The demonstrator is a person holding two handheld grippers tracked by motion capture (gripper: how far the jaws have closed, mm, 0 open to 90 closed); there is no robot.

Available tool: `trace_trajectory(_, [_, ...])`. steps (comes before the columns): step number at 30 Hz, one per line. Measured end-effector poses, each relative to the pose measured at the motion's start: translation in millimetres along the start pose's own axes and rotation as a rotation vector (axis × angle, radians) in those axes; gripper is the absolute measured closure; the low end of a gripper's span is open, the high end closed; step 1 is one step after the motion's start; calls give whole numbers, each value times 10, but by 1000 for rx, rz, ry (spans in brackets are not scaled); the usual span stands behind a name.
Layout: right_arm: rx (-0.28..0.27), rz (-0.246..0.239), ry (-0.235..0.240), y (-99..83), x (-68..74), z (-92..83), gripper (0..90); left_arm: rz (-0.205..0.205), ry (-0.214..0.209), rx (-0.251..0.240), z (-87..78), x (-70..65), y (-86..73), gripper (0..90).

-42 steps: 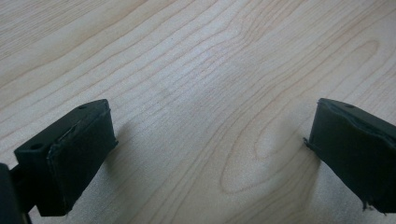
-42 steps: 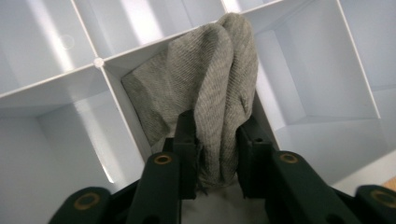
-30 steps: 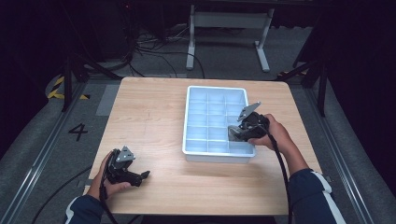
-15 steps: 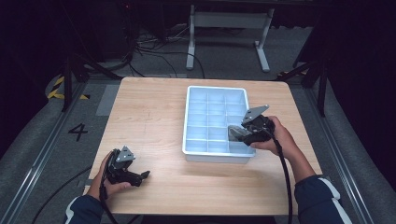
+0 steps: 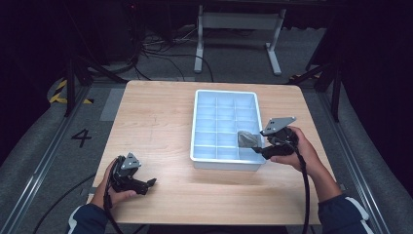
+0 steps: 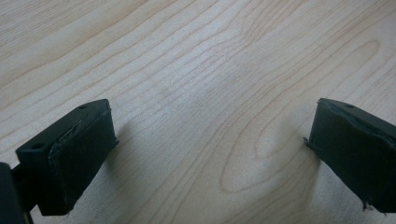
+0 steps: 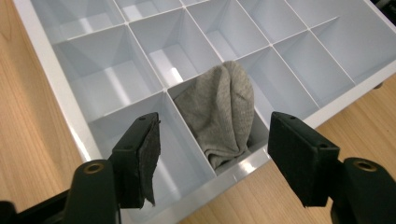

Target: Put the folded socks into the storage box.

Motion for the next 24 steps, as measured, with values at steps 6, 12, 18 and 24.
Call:
trace_trajectory(6, [-11, -14, 24, -105, 81, -100, 362, -5, 0, -3, 2, -4, 1, 12])
trace_trajectory(12, [-24, -28, 26, -189, 152, -221, 354, -5, 0, 1, -2, -2, -3, 12])
trace_trajectory(18, [-31, -38, 9, -302, 162, -313, 345, -2, 3, -3, 0, 0, -1, 12])
trace_trajectory(24, [-10, -31, -11, -488, 154, -345, 340, -6, 1, -4, 1, -4, -1, 13])
Point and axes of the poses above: each handheld gripper's, and its own axes: z roughly forward along the jaws, y roughly out of its top, x roughly to its left, the point moved 9 cm from there along z, roughly forward along the jaws, and after that the axes turned 7 degrees about -y, right-handed, at the moved point
